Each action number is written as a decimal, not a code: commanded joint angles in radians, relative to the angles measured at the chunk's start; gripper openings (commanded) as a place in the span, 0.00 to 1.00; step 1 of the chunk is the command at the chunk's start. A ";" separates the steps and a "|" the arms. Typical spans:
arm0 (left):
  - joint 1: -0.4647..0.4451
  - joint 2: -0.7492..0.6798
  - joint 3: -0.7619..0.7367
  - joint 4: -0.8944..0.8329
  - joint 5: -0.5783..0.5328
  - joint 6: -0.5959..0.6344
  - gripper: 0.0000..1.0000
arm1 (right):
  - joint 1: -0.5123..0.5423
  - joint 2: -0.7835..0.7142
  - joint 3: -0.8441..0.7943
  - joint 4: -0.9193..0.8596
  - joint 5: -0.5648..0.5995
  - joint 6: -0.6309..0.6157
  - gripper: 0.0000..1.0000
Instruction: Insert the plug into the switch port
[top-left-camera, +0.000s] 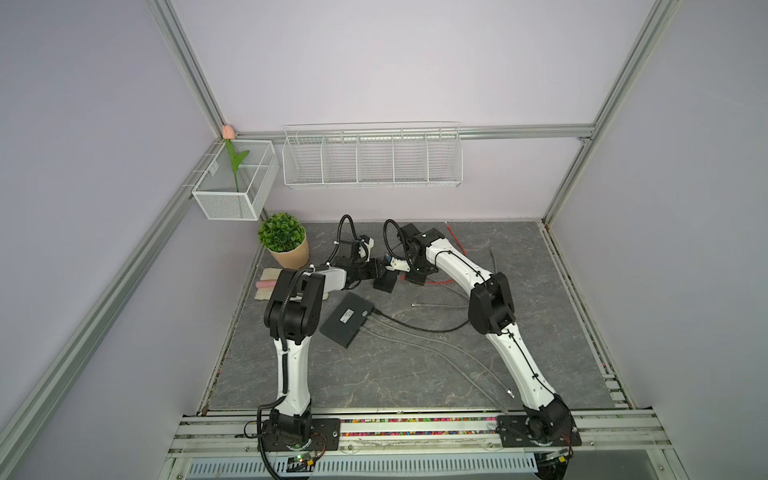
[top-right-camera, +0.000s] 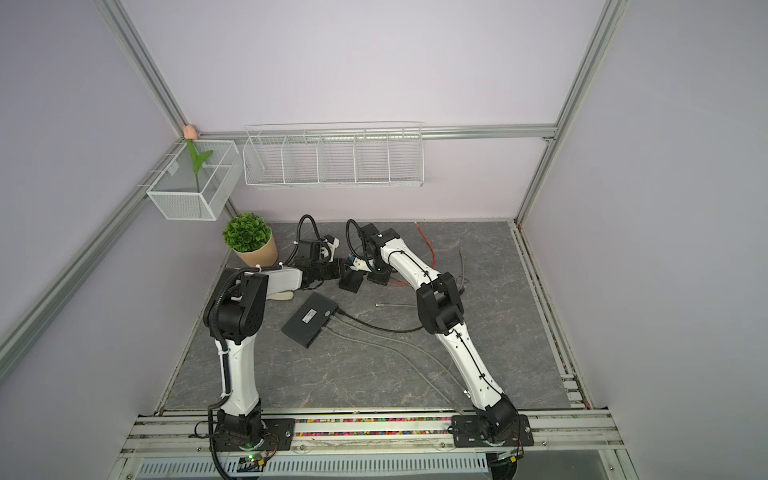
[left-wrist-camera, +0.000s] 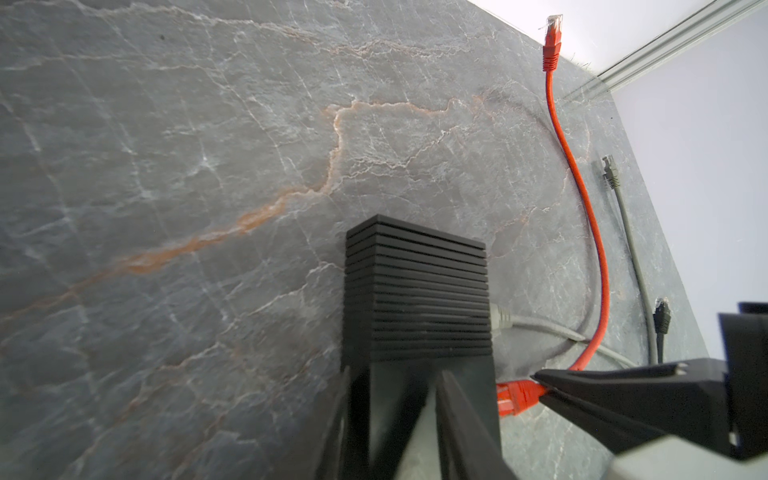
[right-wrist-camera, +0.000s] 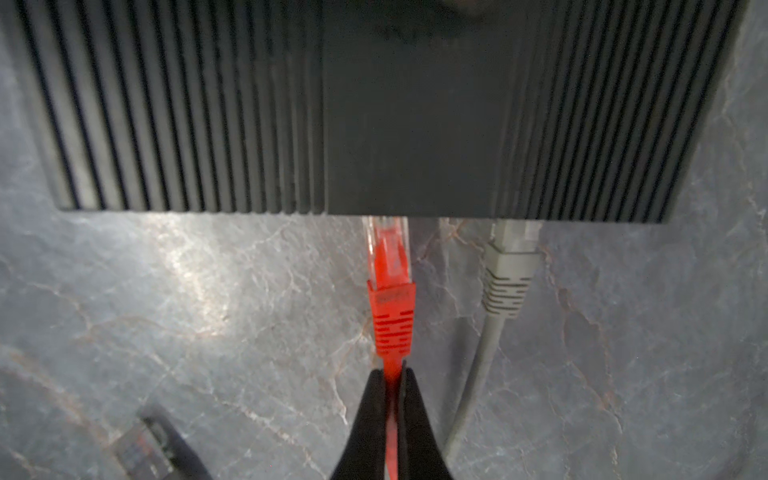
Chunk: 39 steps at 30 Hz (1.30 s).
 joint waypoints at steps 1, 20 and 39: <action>-0.008 0.024 0.005 0.010 0.020 -0.005 0.36 | 0.004 -0.027 -0.030 0.038 -0.001 -0.005 0.07; -0.007 0.029 0.016 -0.001 0.020 0.000 0.36 | -0.021 -0.100 -0.108 0.077 -0.041 -0.018 0.07; -0.009 0.030 0.006 0.014 0.029 -0.010 0.35 | -0.014 -0.108 -0.110 0.105 -0.073 0.002 0.07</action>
